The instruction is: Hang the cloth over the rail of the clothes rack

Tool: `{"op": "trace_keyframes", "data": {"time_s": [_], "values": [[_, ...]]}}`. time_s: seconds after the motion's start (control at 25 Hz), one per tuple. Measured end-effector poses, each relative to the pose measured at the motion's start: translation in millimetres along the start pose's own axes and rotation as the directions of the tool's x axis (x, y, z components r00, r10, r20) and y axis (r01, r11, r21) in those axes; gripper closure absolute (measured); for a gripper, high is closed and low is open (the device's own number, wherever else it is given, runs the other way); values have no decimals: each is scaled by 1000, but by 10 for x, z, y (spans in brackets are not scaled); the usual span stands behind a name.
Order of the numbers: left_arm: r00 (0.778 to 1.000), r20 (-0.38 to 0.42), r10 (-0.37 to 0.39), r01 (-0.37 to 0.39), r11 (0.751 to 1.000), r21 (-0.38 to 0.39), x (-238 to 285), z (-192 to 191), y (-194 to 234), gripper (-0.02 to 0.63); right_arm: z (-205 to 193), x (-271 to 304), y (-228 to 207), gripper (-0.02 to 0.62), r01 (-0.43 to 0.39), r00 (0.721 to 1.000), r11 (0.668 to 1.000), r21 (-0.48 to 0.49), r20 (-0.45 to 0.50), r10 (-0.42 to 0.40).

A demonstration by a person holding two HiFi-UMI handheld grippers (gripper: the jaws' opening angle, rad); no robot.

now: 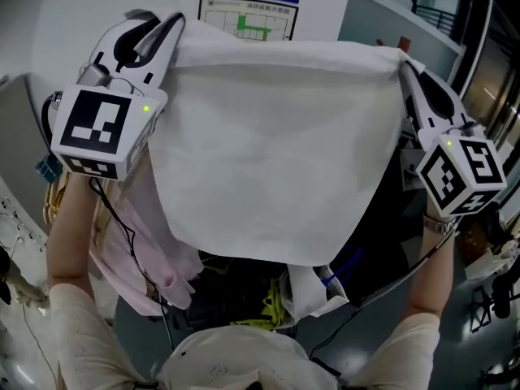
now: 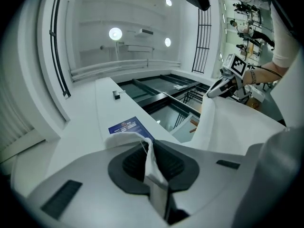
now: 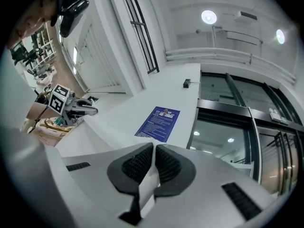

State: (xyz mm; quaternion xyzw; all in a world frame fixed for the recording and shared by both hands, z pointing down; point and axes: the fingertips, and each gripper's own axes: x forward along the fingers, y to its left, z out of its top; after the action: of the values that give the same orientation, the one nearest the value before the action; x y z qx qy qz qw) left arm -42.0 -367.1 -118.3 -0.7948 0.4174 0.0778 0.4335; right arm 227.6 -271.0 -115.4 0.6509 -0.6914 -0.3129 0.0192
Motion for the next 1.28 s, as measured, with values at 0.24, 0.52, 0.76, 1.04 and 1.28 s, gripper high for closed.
{"op": "trace_keyframes", "data": {"time_s": [0.24, 0.52, 0.76, 1.04, 1.28], "values": [[1000, -7, -14, 14, 998, 62, 268, 64, 157, 584, 190, 191, -140, 574, 7, 1000, 998, -58, 25, -5], [998, -56, -18, 25, 992, 127, 634, 72, 254, 584, 275, 484, -378, 574, 0, 1000, 997, -83, 31, 3], [985, -161, -56, 84, 981, 177, 911, -287, 198, 584, -105, 873, -392, 572, -73, 996, 995, -68, -50, 70], [926, -372, -63, 140, 973, 184, 1068, -763, 70, 584, -774, 1049, -310, 520, -263, 933, 959, 104, -227, 280], [890, -449, -74, 150, 979, 136, 1126, -1046, -85, 584, -970, 1058, -376, 503, -355, 876, 916, 185, -275, 395]]}}
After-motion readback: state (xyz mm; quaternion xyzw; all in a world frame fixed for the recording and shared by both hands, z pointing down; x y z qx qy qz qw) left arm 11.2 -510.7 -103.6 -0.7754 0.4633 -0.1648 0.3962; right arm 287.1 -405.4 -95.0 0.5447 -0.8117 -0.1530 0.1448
